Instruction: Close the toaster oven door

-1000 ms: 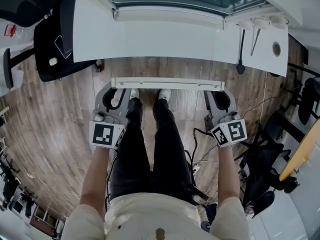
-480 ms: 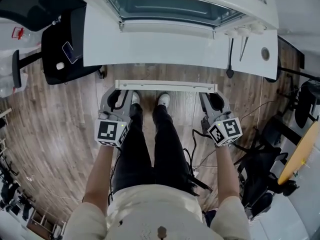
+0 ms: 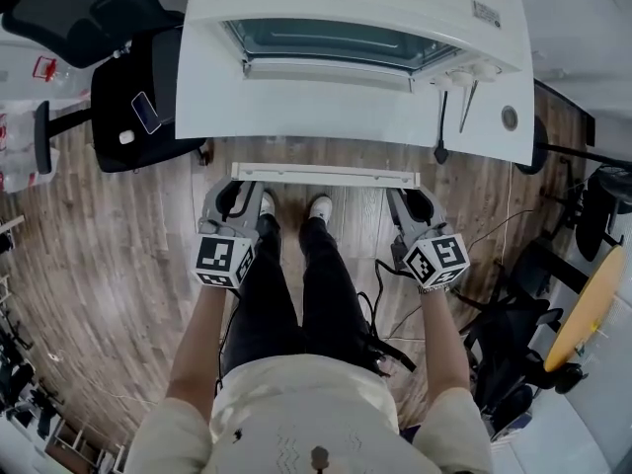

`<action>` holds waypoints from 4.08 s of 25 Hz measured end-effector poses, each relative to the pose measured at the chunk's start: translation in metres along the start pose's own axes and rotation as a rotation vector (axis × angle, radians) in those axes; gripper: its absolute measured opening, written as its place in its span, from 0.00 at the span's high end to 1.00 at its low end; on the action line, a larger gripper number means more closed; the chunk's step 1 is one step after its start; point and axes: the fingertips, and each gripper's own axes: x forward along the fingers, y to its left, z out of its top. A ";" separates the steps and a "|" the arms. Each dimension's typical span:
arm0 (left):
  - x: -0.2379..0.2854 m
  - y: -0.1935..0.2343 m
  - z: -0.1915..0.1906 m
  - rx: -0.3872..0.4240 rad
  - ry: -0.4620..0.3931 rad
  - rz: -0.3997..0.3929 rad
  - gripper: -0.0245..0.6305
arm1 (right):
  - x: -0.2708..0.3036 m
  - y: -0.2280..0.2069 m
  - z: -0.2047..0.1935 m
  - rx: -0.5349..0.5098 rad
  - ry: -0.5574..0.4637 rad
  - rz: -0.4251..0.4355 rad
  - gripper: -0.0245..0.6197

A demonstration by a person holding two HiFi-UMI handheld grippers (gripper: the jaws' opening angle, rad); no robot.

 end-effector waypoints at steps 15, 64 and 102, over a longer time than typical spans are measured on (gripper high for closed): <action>-0.003 -0.001 0.012 -0.036 0.032 0.012 0.82 | -0.004 0.003 0.011 0.012 0.032 -0.023 0.78; -0.010 -0.003 0.078 -0.032 0.054 0.015 0.83 | -0.012 0.010 0.075 0.030 0.090 -0.017 0.77; -0.005 0.004 0.117 -0.068 0.054 0.086 0.84 | -0.007 0.009 0.115 0.068 0.137 -0.089 0.79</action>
